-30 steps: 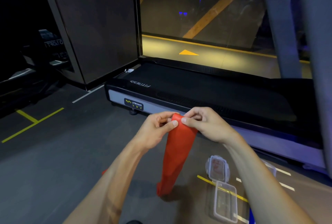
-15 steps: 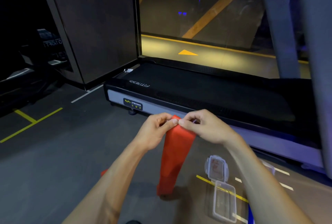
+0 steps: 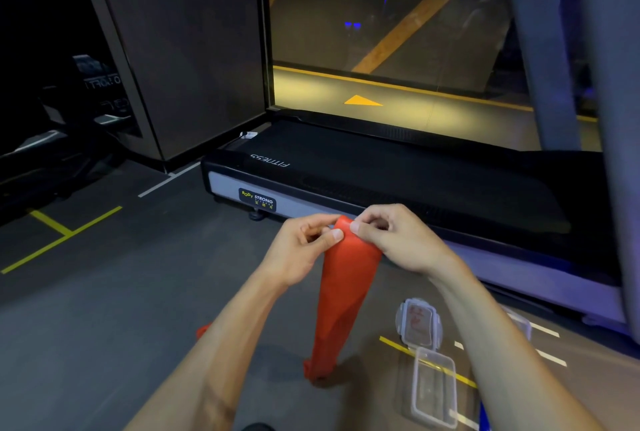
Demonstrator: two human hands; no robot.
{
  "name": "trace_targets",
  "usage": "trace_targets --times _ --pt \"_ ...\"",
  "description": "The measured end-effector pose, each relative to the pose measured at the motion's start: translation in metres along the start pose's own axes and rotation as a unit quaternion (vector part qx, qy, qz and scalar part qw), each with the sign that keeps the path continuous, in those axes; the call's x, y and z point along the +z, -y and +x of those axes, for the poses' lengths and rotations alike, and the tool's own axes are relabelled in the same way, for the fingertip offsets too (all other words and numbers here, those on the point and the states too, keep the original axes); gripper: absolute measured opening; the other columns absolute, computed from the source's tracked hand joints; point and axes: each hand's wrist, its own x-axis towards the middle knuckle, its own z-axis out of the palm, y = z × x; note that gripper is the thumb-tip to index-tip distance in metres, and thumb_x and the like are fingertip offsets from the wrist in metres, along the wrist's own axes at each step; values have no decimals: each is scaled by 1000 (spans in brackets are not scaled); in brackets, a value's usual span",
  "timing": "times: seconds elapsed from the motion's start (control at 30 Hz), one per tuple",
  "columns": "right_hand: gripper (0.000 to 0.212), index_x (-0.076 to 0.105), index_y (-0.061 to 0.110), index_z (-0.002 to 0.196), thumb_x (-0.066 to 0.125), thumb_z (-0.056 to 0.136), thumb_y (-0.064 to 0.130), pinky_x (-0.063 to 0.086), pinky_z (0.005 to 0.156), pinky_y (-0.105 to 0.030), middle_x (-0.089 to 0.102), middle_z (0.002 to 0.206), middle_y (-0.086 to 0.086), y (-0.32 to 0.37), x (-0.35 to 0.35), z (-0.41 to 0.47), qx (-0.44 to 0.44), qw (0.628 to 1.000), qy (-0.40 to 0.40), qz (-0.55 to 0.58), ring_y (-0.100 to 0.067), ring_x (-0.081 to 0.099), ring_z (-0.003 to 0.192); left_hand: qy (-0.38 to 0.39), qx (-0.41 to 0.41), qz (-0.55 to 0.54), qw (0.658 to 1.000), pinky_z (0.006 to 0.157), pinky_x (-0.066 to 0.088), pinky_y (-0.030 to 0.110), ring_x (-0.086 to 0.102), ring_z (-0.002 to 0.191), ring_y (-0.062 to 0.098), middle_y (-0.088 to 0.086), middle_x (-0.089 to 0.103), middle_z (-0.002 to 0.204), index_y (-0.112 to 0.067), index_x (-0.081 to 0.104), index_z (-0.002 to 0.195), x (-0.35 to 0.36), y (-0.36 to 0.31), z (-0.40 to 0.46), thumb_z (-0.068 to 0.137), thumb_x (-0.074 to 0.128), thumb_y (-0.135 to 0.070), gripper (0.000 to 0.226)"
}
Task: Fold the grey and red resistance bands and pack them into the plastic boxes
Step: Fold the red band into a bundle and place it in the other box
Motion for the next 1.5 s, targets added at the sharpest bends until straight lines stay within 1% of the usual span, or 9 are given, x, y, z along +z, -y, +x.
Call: trace_targets --times 0.2,0.3,0.37,0.47,0.6,1.13,1.3,1.4,1.5 --pt "27 75 9 87 61 102 27 44 75 -33 72 78 -4 3 -4 -4 8 997 34 62 -8 59 73 20 -17 10 1000 99 53 42 69 98 19 17 76 105 -21 67 127 0 1 0 96 66 -23 32" --pt "50 70 2 89 56 97 49 39 74 -37 64 77 -19 4 -4 -5 3 996 55 63 -17 51 72 23 0 6 1000 95 54 44 68 95 21 23 73 107 -24 72 117 3 -1 -1 97 66 -27 21" --pt "65 61 -6 88 51 93 58 34 71 -38 52 71 -12 2 -3 -5 4 996 68 57 -20 42 69 11 2 9 1000 91 53 44 66 90 21 27 71 103 -26 75 107 3 -1 -2 93 67 -36 18" --pt "48 69 5 89 57 99 51 45 73 -40 63 76 3 1 -1 -4 -9 998 67 21 -20 53 67 -9 -5 4 1000 87 53 41 66 87 20 22 74 95 -19 73 102 3 0 -2 95 66 -30 15" --pt "34 69 27 102 76 79 51 57 87 -49 71 93 4 0 2 -3 -24 1000 6 16 -19 71 89 -11 -8 -6 1000 82 54 32 68 83 16 9 75 89 -14 71 101 6 -1 -1 98 62 -19 11" --pt "19 74 18 92 66 98 34 54 75 -42 75 84 -3 -4 -1 -4 -38 999 21 13 -8 66 74 14 -6 24 1000 94 55 28 68 92 15 10 71 87 -9 67 125 1 -5 -4 97 64 -6 28" --pt "39 68 10 83 54 105 39 44 68 -37 62 70 2 -5 -2 -5 -50 997 39 -44 -5 52 66 13 -11 39 999 90 54 38 68 85 18 1 73 80 -9 72 108 1 -3 -4 97 67 -15 13" --pt "24 77 18 93 63 100 36 49 75 -28 74 83 7 -4 -5 -6 -45 997 45 -51 -1 64 77 4 -22 37 999 87 54 39 69 83 19 7 75 83 -11 74 103 1 -1 -4 93 69 -23 17" --pt "13 78 20 94 72 95 31 46 65 -16 75 82 6 -3 -3 -6 -45 998 22 -44 3 63 69 1 -22 26 999 86 55 38 71 85 19 12 77 90 -12 75 102 3 -1 -4 93 69 -22 14"
